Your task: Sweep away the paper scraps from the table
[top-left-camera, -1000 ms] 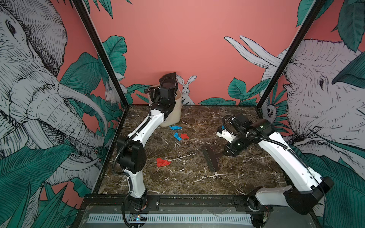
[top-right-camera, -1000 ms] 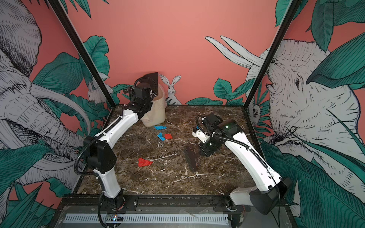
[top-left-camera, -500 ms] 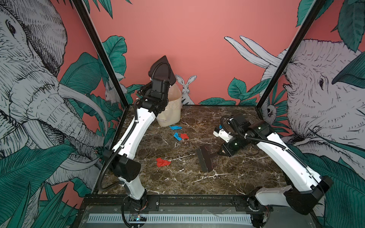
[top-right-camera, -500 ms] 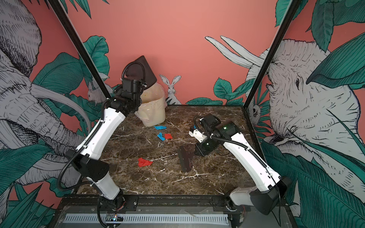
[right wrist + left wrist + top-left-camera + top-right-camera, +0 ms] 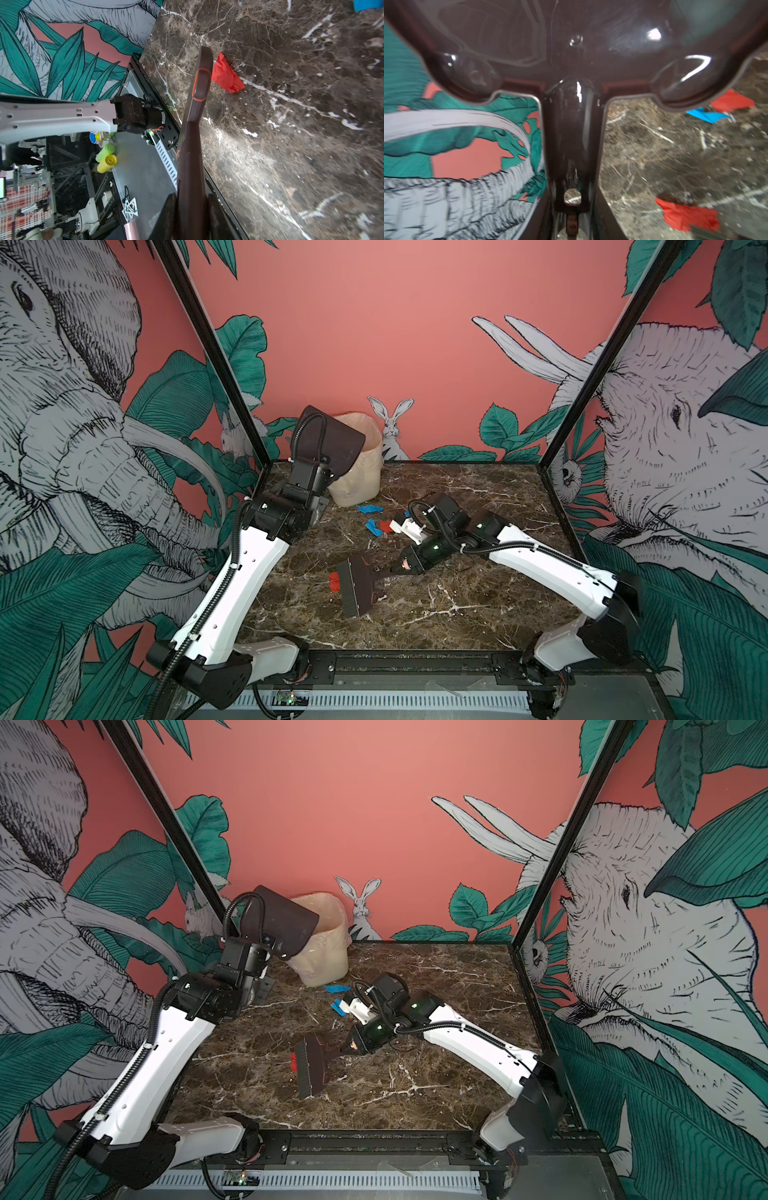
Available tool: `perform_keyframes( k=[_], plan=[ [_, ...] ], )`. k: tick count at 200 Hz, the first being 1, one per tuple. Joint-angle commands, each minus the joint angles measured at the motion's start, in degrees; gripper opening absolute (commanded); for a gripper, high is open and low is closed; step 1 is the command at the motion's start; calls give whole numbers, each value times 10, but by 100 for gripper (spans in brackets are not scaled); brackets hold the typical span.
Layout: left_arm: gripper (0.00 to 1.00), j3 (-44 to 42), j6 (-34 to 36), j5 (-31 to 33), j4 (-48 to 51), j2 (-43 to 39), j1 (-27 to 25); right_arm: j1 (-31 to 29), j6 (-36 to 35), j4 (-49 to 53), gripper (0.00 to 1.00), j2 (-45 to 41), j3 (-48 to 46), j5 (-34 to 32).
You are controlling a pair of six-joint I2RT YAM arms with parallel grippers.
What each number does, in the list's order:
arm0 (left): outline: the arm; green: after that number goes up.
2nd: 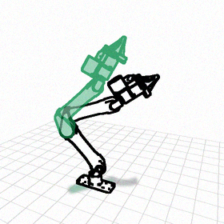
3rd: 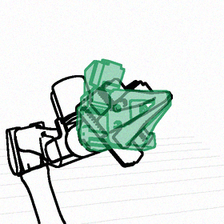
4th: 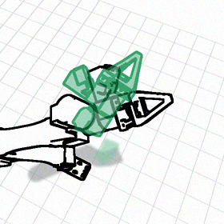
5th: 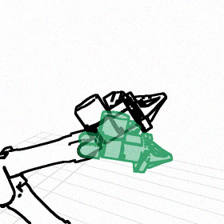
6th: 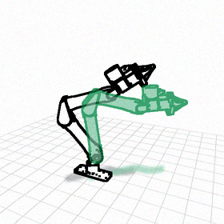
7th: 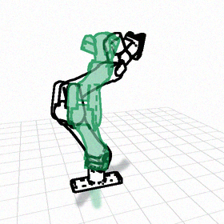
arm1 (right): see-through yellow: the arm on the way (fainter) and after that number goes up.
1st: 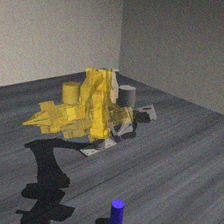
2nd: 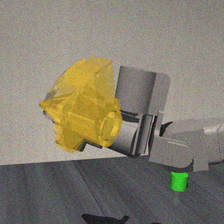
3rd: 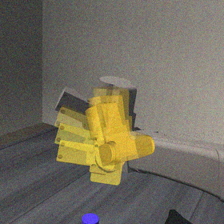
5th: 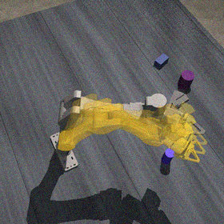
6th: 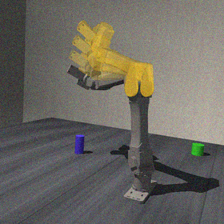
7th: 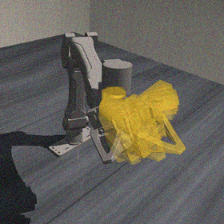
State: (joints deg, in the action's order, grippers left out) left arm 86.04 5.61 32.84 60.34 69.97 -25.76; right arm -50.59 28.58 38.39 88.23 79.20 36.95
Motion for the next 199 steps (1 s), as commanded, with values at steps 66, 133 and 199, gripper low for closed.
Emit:
perform_keyframes(
  k=[66, 133, 199],
  plan=[
    [0, -51, -61, -30, 26, -52, -10, -2, 175, -268, 0, 144, 2, 57],
    [0, -54, -61, -27, 17, -35, -35, 56, 111, -178, 0, 121, -36, 75],
    [0, -46, -61, -14, 12, -19, -65, 167, -32, 59, 0, -15, -133, 47]
  ],
)
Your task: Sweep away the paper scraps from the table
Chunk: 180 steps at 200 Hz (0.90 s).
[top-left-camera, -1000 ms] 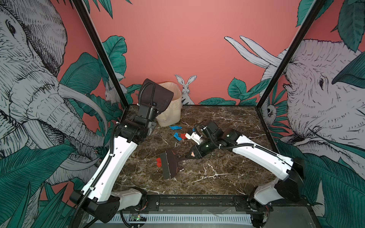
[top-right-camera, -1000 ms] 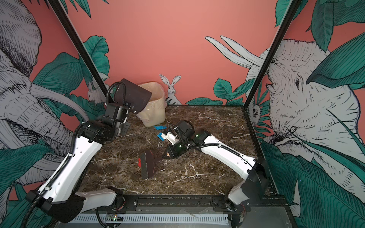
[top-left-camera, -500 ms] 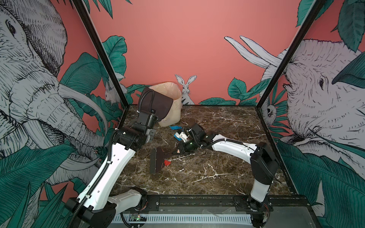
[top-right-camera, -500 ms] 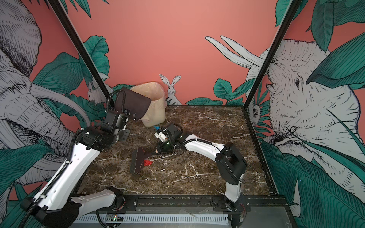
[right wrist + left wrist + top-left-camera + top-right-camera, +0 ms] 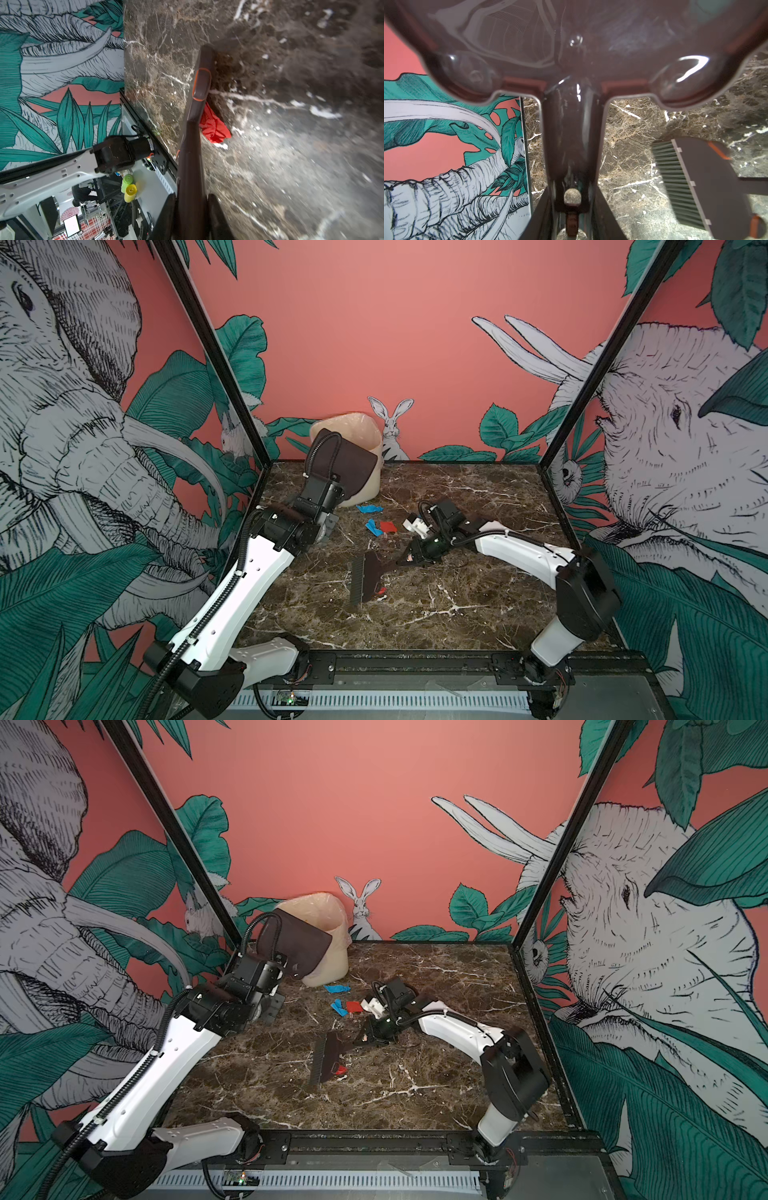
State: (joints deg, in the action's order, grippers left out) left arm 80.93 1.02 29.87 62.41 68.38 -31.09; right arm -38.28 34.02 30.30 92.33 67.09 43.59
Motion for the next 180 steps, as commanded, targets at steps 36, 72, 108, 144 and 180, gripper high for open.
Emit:
perform_keyframes(
  k=[36, 72, 108, 144, 180],
  plan=[
    [0, 5, -18, 15, -6, 2, -34, 122, -197, 328, 0, -118, -2, -108],
    [0, -4, -25, 8, 0, 16, -65, 169, -252, 417, 0, -140, 45, -193],
    [0, -25, -44, -12, 13, 35, -116, 174, -264, 447, 0, -136, 130, -203],
    [0, -64, -81, -34, 40, 40, -166, 174, -296, 516, 0, -132, 216, -265],
    [0, -119, -119, -78, 67, 35, -205, 174, -324, 568, 0, -132, 263, -342]
  ],
)
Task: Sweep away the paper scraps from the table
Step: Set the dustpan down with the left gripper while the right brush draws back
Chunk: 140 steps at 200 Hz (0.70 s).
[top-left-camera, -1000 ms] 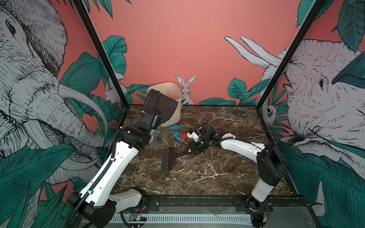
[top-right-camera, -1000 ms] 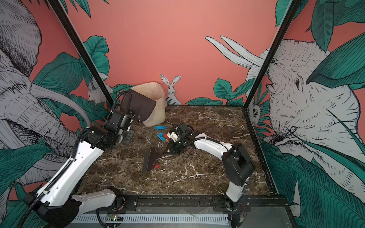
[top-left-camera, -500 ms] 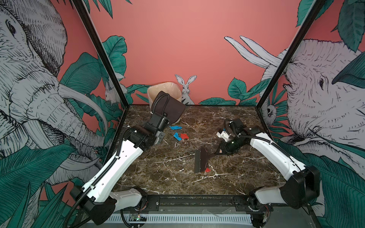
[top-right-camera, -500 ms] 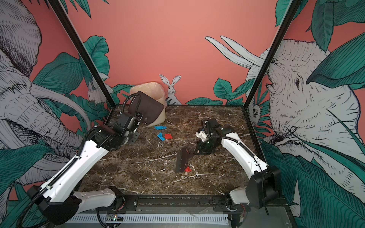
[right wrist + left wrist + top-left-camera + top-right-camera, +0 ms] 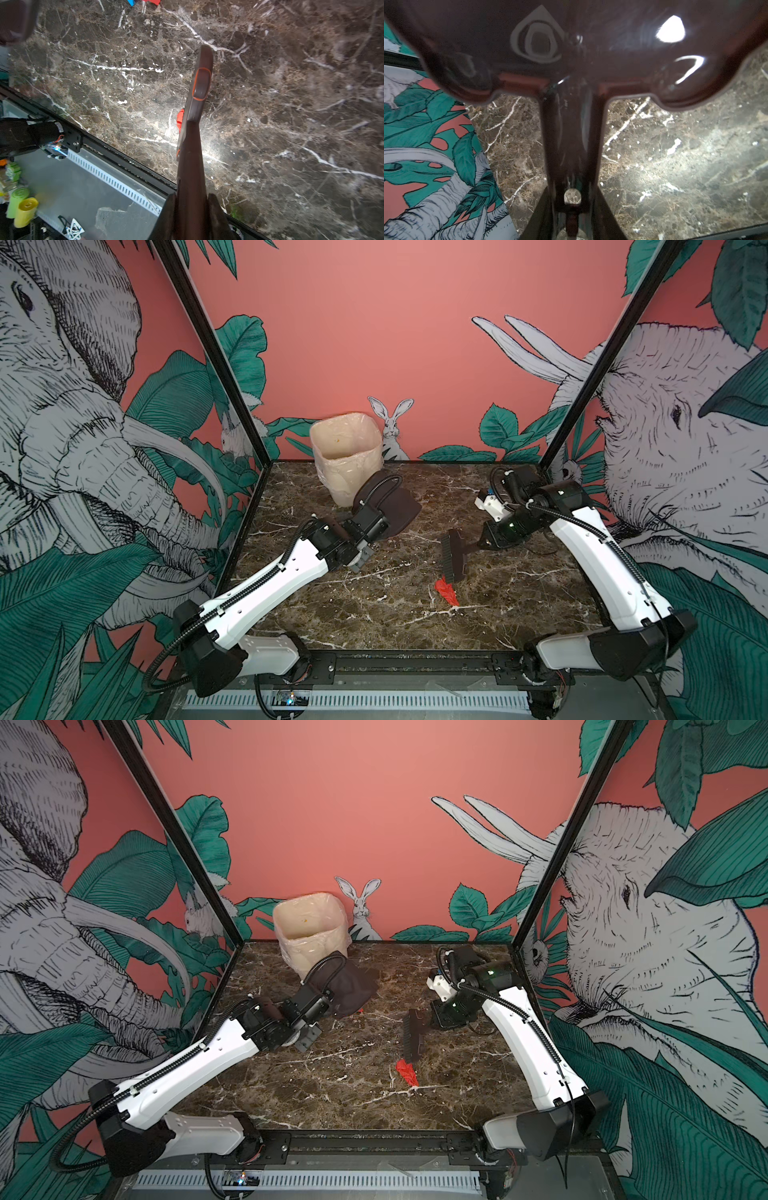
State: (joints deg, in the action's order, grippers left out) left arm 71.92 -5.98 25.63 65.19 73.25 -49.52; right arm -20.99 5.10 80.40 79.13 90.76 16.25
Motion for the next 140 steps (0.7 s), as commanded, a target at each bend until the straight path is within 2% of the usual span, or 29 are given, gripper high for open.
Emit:
perform_keyframes(
  k=[1, 35, 88, 140],
  plan=[
    [0, -30, -50, -36, 40, -13, -23, 1, -34, 68, 0, 0, 26, -70],
    [0, -36, -84, -69, 83, 26, -96, -7, -41, 81, 0, 0, 23, -105],
    [0, -34, -148, -151, 127, 83, -194, -58, -37, 110, 0, 8, 38, -176],
    [0, -66, -179, -199, 108, 97, -258, -77, -37, 94, 0, 9, 14, -165]
  ],
)
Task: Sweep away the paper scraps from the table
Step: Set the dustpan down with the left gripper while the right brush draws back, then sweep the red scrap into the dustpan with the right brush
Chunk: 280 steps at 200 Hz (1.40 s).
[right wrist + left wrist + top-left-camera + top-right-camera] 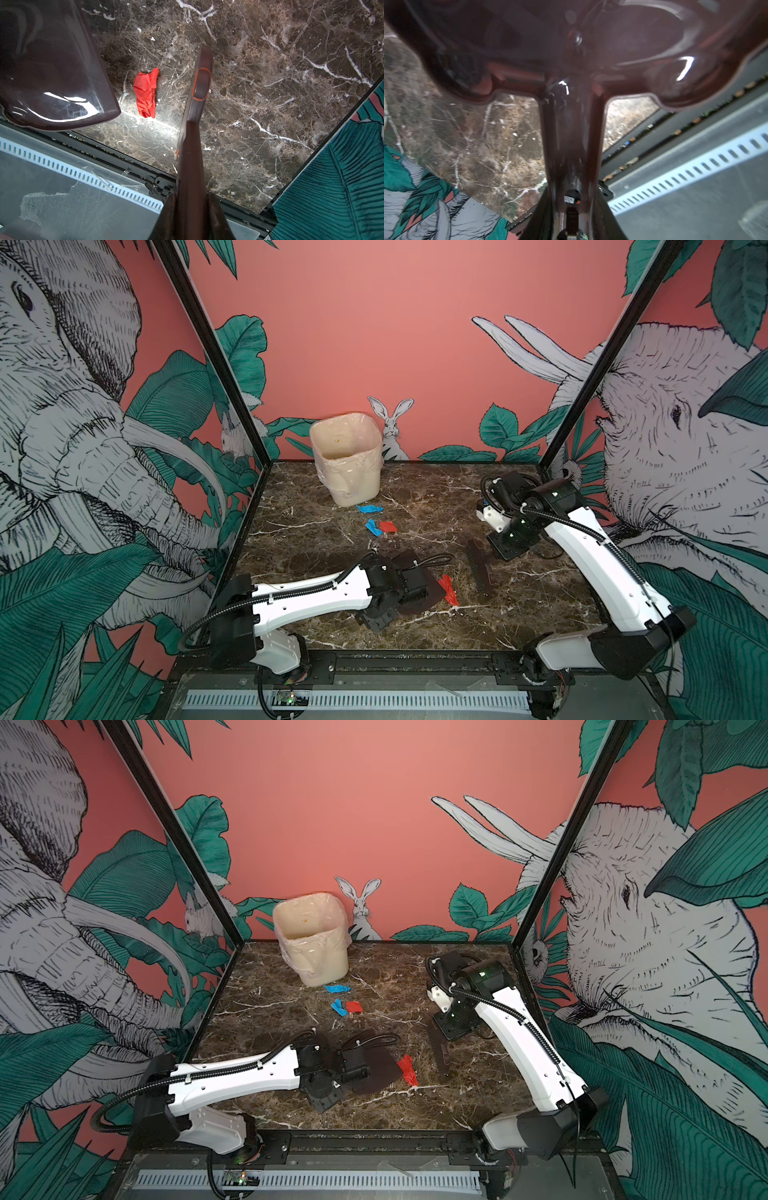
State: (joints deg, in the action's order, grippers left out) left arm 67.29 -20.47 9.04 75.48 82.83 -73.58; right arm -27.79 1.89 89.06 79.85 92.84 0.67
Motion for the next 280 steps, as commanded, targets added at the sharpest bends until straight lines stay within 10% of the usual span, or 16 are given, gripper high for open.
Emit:
perform_keyframes(
  k=[1, 280],
  plan=[
    [0, -21, -34, -33, 4, 2, -18, -9, -5, 7, 0, 2, -8, -9],
    [0, -28, 41, -67, -59, 100, -26, -115, -2, 20, 0, 101, 22, 1]
  ],
)
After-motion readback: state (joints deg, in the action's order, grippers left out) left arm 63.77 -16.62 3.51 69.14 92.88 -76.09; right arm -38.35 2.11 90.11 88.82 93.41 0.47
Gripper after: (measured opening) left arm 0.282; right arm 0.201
